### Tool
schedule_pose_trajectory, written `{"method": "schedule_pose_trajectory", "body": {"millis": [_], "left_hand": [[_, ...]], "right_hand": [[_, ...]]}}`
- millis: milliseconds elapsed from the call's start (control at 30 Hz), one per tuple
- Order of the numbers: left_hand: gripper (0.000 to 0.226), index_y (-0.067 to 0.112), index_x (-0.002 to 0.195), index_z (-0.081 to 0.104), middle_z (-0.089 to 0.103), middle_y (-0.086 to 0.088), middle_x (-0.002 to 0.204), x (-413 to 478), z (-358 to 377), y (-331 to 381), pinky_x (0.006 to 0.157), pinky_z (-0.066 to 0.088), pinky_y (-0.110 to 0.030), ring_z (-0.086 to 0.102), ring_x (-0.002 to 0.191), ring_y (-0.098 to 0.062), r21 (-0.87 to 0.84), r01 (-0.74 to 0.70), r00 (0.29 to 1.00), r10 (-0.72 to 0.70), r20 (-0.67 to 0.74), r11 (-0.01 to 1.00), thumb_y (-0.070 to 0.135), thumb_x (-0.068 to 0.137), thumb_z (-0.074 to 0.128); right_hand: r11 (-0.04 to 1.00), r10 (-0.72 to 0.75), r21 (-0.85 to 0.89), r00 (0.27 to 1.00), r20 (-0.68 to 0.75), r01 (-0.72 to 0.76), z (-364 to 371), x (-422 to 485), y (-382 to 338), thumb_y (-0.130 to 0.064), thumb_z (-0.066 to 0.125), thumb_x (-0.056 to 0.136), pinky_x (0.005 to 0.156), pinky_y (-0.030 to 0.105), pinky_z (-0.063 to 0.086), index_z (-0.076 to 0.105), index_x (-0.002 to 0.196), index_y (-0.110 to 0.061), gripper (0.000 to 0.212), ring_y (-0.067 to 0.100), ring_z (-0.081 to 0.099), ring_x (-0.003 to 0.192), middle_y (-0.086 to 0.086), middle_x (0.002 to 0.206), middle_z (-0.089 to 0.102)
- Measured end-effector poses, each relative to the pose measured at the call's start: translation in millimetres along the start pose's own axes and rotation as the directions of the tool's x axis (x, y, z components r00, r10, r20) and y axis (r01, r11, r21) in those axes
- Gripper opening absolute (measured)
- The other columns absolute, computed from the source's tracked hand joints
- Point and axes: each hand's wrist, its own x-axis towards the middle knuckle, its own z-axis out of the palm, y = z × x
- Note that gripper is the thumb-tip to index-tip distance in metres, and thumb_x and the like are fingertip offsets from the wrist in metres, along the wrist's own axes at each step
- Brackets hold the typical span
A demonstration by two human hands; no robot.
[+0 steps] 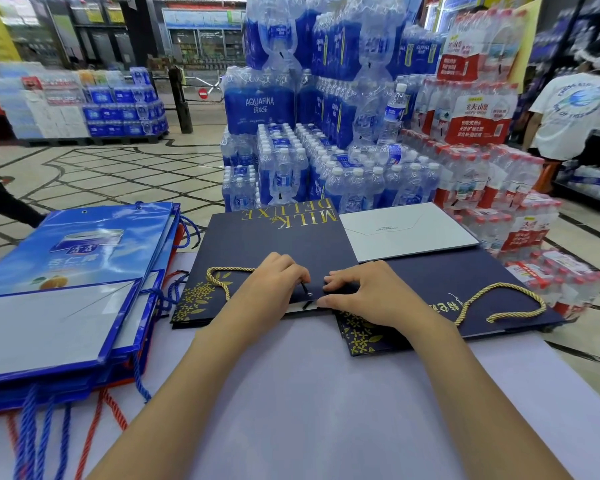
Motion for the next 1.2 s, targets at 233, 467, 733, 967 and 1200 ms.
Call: {"method": "schedule_pose_trajectory", "body": {"millis": [233, 467, 733, 967, 1200], "left_hand": [[0.022, 0.008, 0.103, 0.069, 0.064, -0.008, 0.097, -1, -3, 7, 0.076, 0.041, -0.028, 0.053, 0.092, -0.026, -0.047, 0.039, 0.999, -0.039, 0.009, 0.998, -0.005, 0.092, 0.055], [0.023, 0.007, 0.107, 0.068, 0.063, -0.009, 0.101, -1, -5, 11, 0.081, 0.045, -0.034, 0.052, 0.098, -0.027, -0.078, 0.051, 0.999, -0.050, 0.017, 0.996, -0.004, 0.094, 0.052], [0.027, 0.012, 0.098, 0.068, 0.061, -0.004, 0.090, -1, -1, 2, 0.072, 0.043, -0.029, 0.047, 0.087, -0.019, -0.023, -0.025, 1.000, 0.025, 0.004, 0.999, -0.010, 0.086, 0.058], [0.030, 0.017, 0.099, 0.068, 0.060, -0.001, 0.091, 0, -3, 5, 0.071, 0.044, -0.028, 0.047, 0.086, -0.019, 0.057, -0.142, 0.987, 0.137, 0.080, 0.988, -0.007, 0.083, 0.062], [0.021, 0.020, 0.115, 0.065, 0.067, 0.000, 0.102, -2, -12, 10, 0.088, 0.045, -0.031, 0.059, 0.097, -0.016, -0.184, 0.211, 0.977, -0.207, 0.044, 0.960, 0.021, 0.096, 0.057]], "right_hand": [[1.000, -0.008, -0.007, 1.000, 0.001, 0.008, 0, 0, 0, -0.042, 0.084, 0.070, 0.099, 0.017, 0.042, 0.079, 0.094, -0.028, 0.028, -0.014, 0.057, 0.106, -0.013, 0.108, 0.072], [1.000, -0.010, -0.004, 1.000, -0.008, 0.010, 0, 0, 0, -0.044, 0.084, 0.070, 0.096, 0.015, 0.042, 0.079, 0.094, -0.030, 0.028, -0.014, 0.057, 0.103, -0.014, 0.107, 0.072], [1.000, -0.020, 0.011, 1.000, -0.015, 0.021, 2, 3, 4, -0.045, 0.085, 0.068, 0.101, 0.021, 0.044, 0.079, 0.089, -0.030, 0.027, -0.014, 0.057, 0.105, -0.016, 0.103, 0.073], [0.998, -0.061, 0.000, 0.998, -0.033, 0.061, 2, 0, 0, -0.043, 0.083, 0.070, 0.097, 0.026, 0.049, 0.080, 0.087, -0.028, 0.023, -0.011, 0.061, 0.100, -0.013, 0.095, 0.074], [0.996, -0.085, -0.017, 0.994, -0.066, 0.084, 2, 2, 1, -0.046, 0.082, 0.072, 0.091, 0.028, 0.052, 0.079, 0.082, -0.029, 0.020, -0.005, 0.064, 0.093, -0.016, 0.088, 0.074]]}}
